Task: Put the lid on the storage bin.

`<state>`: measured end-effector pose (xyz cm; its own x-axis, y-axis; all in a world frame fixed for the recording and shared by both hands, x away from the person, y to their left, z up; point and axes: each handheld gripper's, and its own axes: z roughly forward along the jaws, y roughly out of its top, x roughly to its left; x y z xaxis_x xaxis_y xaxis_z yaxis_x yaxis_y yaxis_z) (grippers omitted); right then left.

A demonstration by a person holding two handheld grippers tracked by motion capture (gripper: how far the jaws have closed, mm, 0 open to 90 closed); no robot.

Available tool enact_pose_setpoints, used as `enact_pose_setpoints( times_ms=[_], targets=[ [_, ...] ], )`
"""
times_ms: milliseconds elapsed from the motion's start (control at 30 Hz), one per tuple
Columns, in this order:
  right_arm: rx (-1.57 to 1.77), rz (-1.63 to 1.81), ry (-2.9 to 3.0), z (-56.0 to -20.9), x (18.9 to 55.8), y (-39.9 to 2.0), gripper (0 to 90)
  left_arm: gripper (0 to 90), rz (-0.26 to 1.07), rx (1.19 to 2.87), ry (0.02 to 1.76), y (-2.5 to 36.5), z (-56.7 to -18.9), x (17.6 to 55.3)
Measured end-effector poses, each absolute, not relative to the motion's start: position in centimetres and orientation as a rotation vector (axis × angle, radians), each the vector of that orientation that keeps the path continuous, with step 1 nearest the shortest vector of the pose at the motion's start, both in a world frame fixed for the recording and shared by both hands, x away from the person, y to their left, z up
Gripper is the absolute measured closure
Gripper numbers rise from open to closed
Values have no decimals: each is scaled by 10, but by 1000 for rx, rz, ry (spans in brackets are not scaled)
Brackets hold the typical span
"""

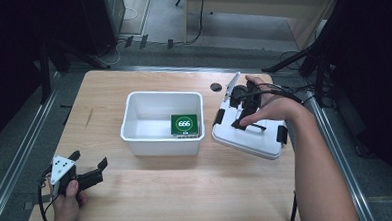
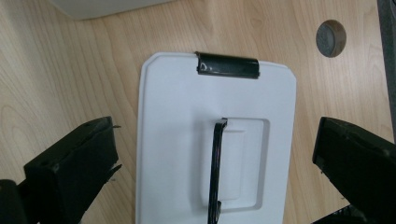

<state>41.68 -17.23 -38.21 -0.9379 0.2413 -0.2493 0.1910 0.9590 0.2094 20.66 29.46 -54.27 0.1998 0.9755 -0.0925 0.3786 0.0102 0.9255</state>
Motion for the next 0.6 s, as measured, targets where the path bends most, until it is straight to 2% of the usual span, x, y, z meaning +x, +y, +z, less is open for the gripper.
enact_pose_setpoints(
  times_ms=[400,600],
  targets=[
    [399,235,2813,-396,425,-191,28,45,801,1543,1335,295,-543,206],
    [431,215,2813,-404,431,-201,69,45,801,1550,1333,294,-542,206]
  ],
)
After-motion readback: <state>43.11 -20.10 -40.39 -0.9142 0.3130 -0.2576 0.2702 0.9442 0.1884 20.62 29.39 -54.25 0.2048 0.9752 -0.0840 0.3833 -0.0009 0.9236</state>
